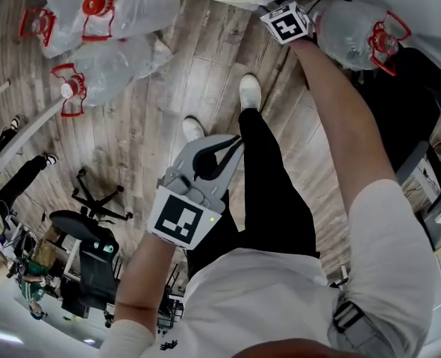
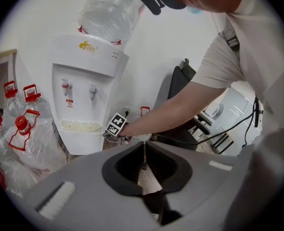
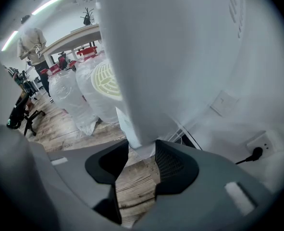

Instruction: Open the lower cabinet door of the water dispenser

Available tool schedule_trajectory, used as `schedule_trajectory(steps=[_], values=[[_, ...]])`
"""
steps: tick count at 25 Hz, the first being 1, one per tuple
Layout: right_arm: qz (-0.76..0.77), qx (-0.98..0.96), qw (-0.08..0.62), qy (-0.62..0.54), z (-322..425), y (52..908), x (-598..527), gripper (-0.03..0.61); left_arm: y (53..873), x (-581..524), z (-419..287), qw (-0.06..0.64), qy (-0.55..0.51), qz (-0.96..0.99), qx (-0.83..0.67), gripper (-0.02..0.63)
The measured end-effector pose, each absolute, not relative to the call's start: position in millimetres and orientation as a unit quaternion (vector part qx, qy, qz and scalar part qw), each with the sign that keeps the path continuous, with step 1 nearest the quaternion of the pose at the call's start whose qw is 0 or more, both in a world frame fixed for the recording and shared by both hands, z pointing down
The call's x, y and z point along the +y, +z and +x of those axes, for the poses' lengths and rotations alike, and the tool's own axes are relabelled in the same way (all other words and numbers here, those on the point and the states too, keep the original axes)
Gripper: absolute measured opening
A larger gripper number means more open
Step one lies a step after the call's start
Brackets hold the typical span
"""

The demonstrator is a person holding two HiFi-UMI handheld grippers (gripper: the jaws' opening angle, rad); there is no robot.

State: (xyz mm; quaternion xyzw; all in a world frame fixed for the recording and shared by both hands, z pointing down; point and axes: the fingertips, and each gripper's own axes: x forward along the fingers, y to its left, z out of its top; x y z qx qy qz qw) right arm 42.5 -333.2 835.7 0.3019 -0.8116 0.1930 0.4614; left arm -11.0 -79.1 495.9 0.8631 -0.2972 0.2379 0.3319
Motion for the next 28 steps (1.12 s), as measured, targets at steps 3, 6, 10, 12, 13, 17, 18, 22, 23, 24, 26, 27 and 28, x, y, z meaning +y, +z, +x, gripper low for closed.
schedule_trajectory(steps=[3, 6, 10, 12, 13, 17, 18, 22, 23, 24, 26, 27, 28], values=[[0.297, -0.810, 0.466, 0.197, 39, 837, -320, 0.162, 494, -77, -18, 0.333, 0.230, 0.863, -0.304, 0.055], [0.305, -0.806, 0.462, 0.210, 33, 838, -307, 0.161, 493, -73, -26, 0.331, 0.227, 0.863, -0.307, 0.055], [0.314, -0.801, 0.464, 0.211, 27, 838, -294, 0.161, 492, -64, -37, 0.327, 0.226, 0.862, -0.313, 0.055], [0.314, -0.799, 0.467, 0.212, 23, 838, -287, 0.161, 491, -58, -46, 0.329, 0.225, 0.860, -0.318, 0.055], [0.313, -0.798, 0.469, 0.213, 21, 838, -283, 0.161, 491, -55, -50, 0.330, 0.225, 0.859, -0.319, 0.055], [0.313, -0.795, 0.475, 0.211, 13, 837, -269, 0.161, 491, -43, -62, 0.336, 0.223, 0.855, -0.326, 0.055], [0.313, -0.795, 0.475, 0.211, 11, 837, -266, 0.161, 491, -41, -65, 0.336, 0.223, 0.854, -0.328, 0.055], [0.314, -0.790, 0.478, 0.222, 2, 838, -250, 0.161, 488, -31, -77, 0.334, 0.219, 0.853, -0.336, 0.055], [0.312, -0.789, 0.479, 0.228, -2, 838, -245, 0.161, 487, -27, -80, 0.333, 0.218, 0.853, -0.337, 0.055], [0.311, -0.788, 0.479, 0.231, -6, 839, -240, 0.161, 487, -24, -83, 0.333, 0.217, 0.853, -0.339, 0.055], [0.311, -0.785, 0.481, 0.234, -12, 838, -231, 0.160, 485, -17, -89, 0.332, 0.216, 0.852, -0.343, 0.055], [0.312, -0.784, 0.482, 0.236, -15, 839, -227, 0.160, 484, -13, -92, 0.330, 0.215, 0.852, -0.345, 0.055], [0.312, -0.783, 0.482, 0.238, -18, 840, -223, 0.160, 483, -10, -96, 0.329, 0.215, 0.852, -0.347, 0.055]])
